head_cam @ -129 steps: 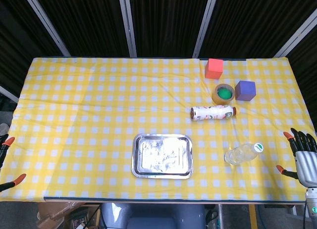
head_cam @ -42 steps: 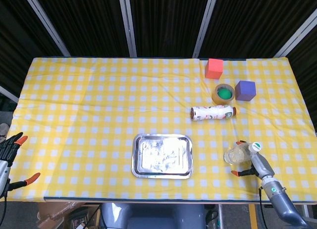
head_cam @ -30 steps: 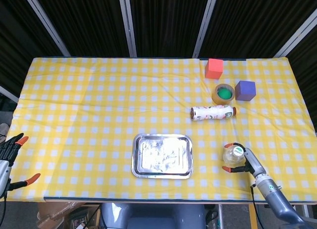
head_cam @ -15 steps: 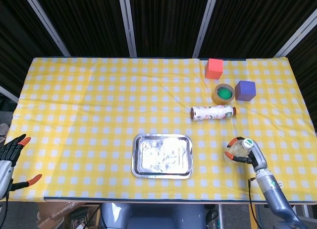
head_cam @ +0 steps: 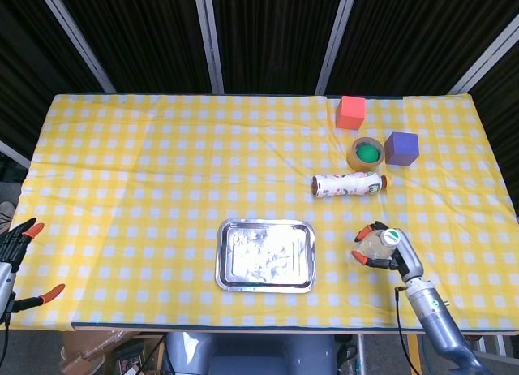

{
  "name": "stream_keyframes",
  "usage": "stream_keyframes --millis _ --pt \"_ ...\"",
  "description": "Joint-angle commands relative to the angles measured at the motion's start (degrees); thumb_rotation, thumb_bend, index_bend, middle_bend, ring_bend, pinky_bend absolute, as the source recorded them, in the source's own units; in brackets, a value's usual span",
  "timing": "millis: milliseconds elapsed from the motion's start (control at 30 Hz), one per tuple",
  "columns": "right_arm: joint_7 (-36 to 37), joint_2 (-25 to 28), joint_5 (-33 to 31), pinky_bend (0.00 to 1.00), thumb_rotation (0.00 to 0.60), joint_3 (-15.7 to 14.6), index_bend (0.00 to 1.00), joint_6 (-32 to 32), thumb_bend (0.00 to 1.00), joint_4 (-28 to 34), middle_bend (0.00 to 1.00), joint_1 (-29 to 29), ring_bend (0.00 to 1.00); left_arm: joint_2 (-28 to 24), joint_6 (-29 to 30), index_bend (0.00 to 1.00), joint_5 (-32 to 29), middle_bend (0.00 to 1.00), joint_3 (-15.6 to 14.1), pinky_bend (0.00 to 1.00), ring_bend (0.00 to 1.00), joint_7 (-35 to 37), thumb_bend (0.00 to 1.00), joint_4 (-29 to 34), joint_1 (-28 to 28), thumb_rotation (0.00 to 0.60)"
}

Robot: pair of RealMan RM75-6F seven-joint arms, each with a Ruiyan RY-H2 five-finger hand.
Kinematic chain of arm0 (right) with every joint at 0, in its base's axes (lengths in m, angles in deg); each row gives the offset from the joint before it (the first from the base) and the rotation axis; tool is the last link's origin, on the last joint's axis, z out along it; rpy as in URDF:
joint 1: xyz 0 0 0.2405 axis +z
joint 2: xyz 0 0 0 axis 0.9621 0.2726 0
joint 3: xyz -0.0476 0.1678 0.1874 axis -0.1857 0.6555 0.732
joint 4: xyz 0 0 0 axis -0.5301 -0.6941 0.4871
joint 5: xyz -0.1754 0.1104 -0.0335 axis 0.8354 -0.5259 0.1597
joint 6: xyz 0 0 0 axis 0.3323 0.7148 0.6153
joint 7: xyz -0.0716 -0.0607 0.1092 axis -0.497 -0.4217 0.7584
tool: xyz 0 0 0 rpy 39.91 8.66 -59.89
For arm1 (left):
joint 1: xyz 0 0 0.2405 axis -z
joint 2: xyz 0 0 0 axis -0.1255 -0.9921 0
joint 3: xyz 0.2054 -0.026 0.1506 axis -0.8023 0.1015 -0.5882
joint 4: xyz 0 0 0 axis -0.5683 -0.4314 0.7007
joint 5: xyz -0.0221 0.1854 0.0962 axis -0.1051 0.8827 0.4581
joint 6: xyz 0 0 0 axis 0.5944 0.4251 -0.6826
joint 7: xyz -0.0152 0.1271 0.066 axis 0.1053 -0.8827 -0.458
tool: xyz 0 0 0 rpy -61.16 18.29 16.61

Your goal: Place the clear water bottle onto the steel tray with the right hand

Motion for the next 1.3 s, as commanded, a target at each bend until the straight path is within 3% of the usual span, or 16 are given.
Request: stream_keyframes --millis 33,333,467,633,867,1100,1200,1300 --pt "-4.0 2.4 -2.0 0.0 0.6 2.5 0.8 -0.2 0.37 8.0 0.65 2.1 0.31 0.0 1.2 0.08 1.3 0.0 0.4 0.0 0.0 2.1 0.11 -1.0 0.1 0.6" --pt "-21.7 -1.6 -11.6 0.0 0.6 2.2 0.8 0.1 0.38 12.9 0.65 6.3 0.31 1.1 6.1 0.09 4.0 0.0 1.3 0.0 0.0 3.9 0.13 -4.7 -0.7 0.6" --pt "-21.7 -2.8 -14.7 0.0 0.6 3.0 0.8 -0.3 0.38 14.2 0.65 6.9 0.31 0.8 6.3 0.11 3.8 0.02 1.1 0.0 0.0 2.9 0.13 -4.4 -1.0 0.6" --pt "-22.9 -1.4 -17.6 0.0 0.6 5.1 0.8 -0.3 0.38 14.6 0.65 7.9 0.31 1.0 5.9 0.11 1.7 0.03 1.5 0.0 0.0 -5.1 0.13 -3.7 -1.7 0.6" --pt "-23.9 3.6 -19.5 0.0 0.6 10.8 0.8 1.1 0.39 22.7 0.65 9.3 0.31 1.0 2.6 0.12 -3.9 0.04 2.1 0.0 0.0 -14.5 0.13 -1.6 -1.9 0.6" --pt "-28.2 13.8 -21.9 0.0 0.6 18.5 0.8 3.9 0.39 33.7 0.65 10.9 0.31 2.4 0.0 0.12 -7.0 0.04 2.7 0.0 0.0 -21.1 0.13 -0.5 -1.0 0.6" --pt "-30.6 16.1 -22.7 0.0 0.6 18.6 0.8 4.9 0.39 35.1 0.65 10.8 0.31 2.6 0.0 0.12 -6.8 0.04 2.7 0.0 0.0 -21.3 0.13 -0.5 -1.0 0.6" --pt "-30.9 16.8 -24.4 0.0 0.6 16.5 0.8 3.6 0.39 34.1 0.65 10.5 0.31 2.6 0.4 0.12 -6.6 0.04 2.9 0.0 0.0 -20.9 0.13 -0.4 -1.1 0.6"
